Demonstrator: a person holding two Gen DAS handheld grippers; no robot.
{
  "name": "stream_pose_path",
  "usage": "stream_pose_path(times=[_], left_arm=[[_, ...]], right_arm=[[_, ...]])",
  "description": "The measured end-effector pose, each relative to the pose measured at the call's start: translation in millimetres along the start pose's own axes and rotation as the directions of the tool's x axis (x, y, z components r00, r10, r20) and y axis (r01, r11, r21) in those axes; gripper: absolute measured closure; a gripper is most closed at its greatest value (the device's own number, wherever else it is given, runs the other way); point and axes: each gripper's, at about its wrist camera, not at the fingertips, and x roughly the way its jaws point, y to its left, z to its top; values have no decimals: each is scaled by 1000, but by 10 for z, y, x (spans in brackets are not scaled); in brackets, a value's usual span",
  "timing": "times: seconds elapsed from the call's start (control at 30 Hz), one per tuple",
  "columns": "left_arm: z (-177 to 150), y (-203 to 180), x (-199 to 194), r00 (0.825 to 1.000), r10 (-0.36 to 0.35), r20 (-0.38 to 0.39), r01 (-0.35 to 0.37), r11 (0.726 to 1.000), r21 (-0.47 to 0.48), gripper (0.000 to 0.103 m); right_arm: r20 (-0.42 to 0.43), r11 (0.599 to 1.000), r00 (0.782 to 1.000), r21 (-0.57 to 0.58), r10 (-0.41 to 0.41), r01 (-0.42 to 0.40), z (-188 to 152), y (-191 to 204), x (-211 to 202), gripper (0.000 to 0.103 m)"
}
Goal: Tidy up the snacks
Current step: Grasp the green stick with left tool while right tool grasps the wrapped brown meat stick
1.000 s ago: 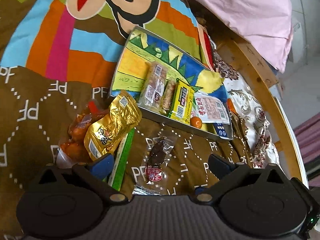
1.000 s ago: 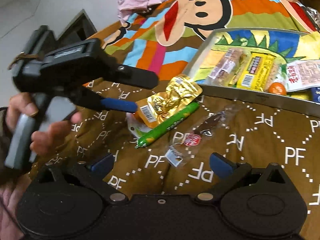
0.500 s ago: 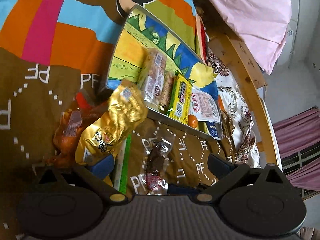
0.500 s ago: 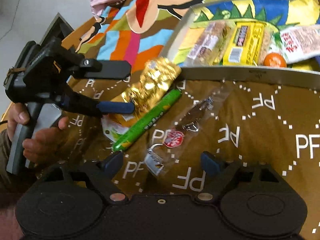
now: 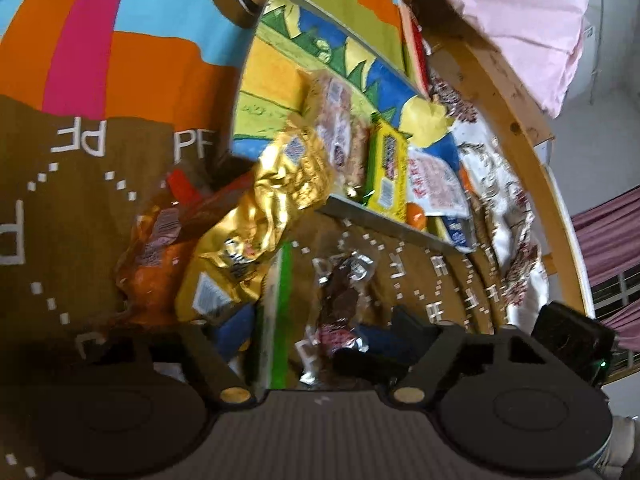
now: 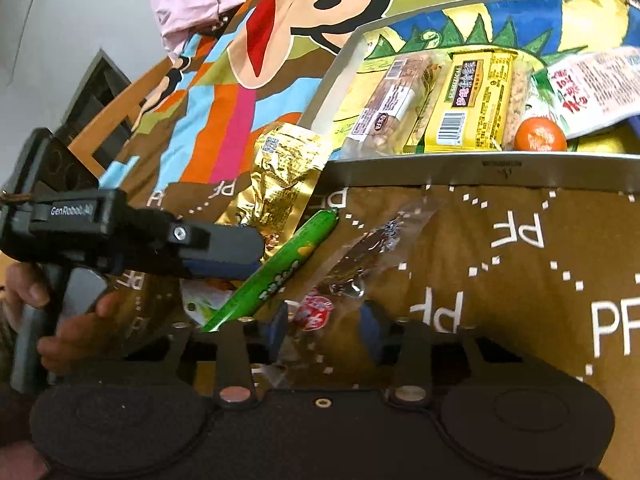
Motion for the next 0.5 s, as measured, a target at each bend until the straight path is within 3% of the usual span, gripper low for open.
stream_pose_path(times=[0.1, 0.3, 0.5], left_arm=[[-44, -15, 4, 1000, 13, -20, -13, 1000, 19, 36], [-150, -165, 31, 995, 82, -48, -74, 986, 150, 43], [-173, -130, 19, 993, 110, -42, -103, 984, 148, 59]], right_arm=[[-1, 1000, 1000, -1, -8, 8, 18, -23, 16, 69], [-30, 996, 998, -68, -59, 57, 66, -10, -1, 77], [-47, 995, 997, -79, -65, 62, 109, -8, 27, 77]])
